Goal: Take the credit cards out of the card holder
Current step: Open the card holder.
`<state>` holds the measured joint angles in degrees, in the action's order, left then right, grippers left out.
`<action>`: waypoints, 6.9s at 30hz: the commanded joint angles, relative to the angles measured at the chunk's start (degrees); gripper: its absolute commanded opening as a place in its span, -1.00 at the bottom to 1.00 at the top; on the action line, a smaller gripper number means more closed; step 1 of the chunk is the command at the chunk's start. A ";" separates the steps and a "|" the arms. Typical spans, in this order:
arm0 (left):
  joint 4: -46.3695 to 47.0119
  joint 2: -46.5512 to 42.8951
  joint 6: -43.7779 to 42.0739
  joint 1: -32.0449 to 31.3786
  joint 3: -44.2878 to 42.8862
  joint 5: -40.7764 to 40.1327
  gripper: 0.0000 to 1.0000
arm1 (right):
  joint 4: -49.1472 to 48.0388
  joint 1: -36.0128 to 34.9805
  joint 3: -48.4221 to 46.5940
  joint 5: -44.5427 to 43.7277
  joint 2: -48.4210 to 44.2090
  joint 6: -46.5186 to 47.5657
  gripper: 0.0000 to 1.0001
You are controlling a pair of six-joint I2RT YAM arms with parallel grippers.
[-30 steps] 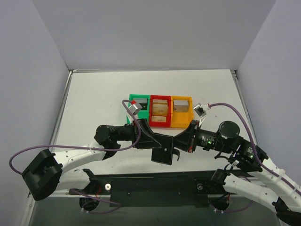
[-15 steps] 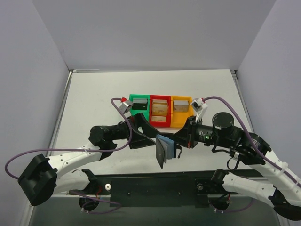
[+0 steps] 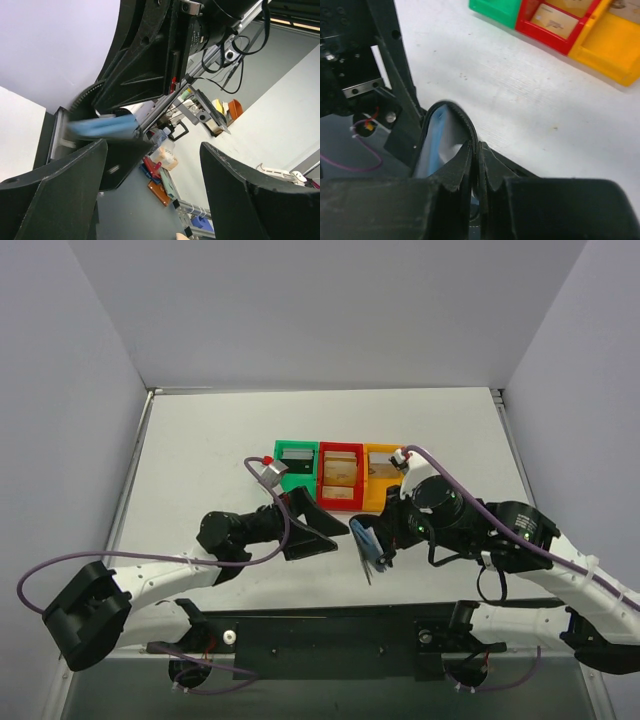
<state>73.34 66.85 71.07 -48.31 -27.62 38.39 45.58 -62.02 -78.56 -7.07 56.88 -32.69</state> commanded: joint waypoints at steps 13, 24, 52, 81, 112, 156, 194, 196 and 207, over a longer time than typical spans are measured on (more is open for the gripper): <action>8.57 2.50 -4.09 0.68 3.18 -3.76 0.72 | 1.71 3.05 -4.66 6.54 -1.16 1.66 -1.00; -6.42 -15.84 -11.82 9.81 6.08 -2.80 0.73 | 1.79 5.68 -8.88 22.43 -4.76 7.20 -1.00; 20.61 -3.05 1.35 6.13 4.68 3.53 0.33 | -3.92 6.30 -9.33 35.81 -3.18 6.58 -1.00; 21.58 -7.70 1.00 4.28 3.80 4.23 -0.06 | -8.75 6.91 -5.55 38.45 -3.97 4.56 -1.00; -96.97 -20.27 -33.01 3.58 -28.98 -32.50 -1.00 | -5.24 7.26 0.52 5.05 -6.26 3.68 0.15; -105.07 -11.74 -23.34 -10.92 -40.32 -52.89 -1.00 | -0.85 -6.80 1.39 -28.52 8.09 -2.12 0.00; -99.54 -12.09 -17.81 -11.10 -37.86 -50.52 -1.00 | -8.58 -14.01 -2.30 -27.30 16.07 1.31 -0.07; -99.45 -12.44 -17.63 -11.10 -37.69 -50.26 -1.00 | -7.88 -12.96 -1.68 -26.86 15.63 0.78 -0.07; -102.25 -13.94 -17.89 -11.01 -37.07 -52.71 -1.00 | -7.25 -8.03 3.85 -24.93 6.50 -0.10 -0.07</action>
<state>-31.03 54.04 52.42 -59.16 -64.12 -13.08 38.04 -70.24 -75.79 -32.47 68.77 -32.32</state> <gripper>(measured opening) 0.087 0.451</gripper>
